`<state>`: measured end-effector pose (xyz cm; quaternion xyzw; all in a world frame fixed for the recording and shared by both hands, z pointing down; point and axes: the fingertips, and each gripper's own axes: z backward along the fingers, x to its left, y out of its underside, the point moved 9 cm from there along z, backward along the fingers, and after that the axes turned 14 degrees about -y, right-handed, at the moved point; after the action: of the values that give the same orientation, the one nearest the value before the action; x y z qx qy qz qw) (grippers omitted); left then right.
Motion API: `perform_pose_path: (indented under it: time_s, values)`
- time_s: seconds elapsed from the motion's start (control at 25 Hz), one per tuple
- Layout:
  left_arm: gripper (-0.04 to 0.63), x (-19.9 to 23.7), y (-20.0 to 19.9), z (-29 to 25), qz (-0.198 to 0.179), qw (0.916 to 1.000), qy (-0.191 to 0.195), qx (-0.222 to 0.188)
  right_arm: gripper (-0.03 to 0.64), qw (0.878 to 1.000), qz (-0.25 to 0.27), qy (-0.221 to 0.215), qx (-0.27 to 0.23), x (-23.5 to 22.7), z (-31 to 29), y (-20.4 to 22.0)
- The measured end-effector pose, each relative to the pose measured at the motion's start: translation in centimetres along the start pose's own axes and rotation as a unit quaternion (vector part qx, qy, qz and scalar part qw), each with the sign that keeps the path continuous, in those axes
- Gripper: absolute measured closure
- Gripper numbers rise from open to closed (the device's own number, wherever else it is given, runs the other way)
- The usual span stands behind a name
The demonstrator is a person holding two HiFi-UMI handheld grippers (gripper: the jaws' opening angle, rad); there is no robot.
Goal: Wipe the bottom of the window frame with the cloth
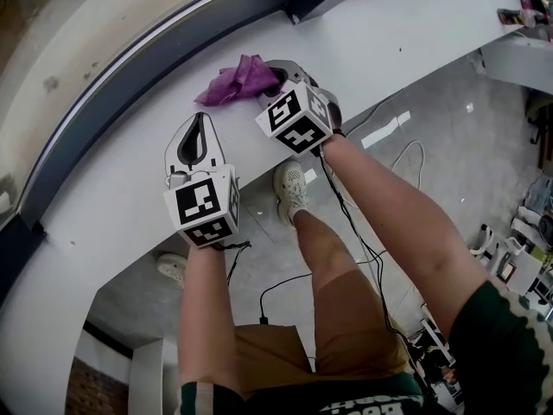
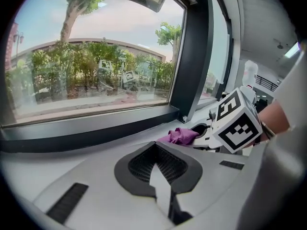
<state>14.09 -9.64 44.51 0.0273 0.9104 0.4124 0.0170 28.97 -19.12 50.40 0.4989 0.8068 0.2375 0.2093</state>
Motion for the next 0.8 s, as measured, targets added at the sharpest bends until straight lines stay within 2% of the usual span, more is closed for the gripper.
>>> perform_pose_path:
  time_s: [0.28,0.64,0.8]
  values:
    - [0.586,-3.3,-1.0,-1.3,-0.007,0.9999,0.011,-0.001,0.526,1.000,0.000,0.012,0.006,-2.9,1.8,2.0]
    - [0.586,-7.7,-2.0,-2.6,-0.011,0.9990,0.043,-0.009,0.526,0.999,-0.006,0.042,0.015,-5.8,4.1,4.6]
    - [0.586,-8.4,-2.2,-3.0,-0.016,0.9991,0.036,-0.018,0.526,0.999,-0.012,0.048,0.009,-5.9,4.1,4.7]
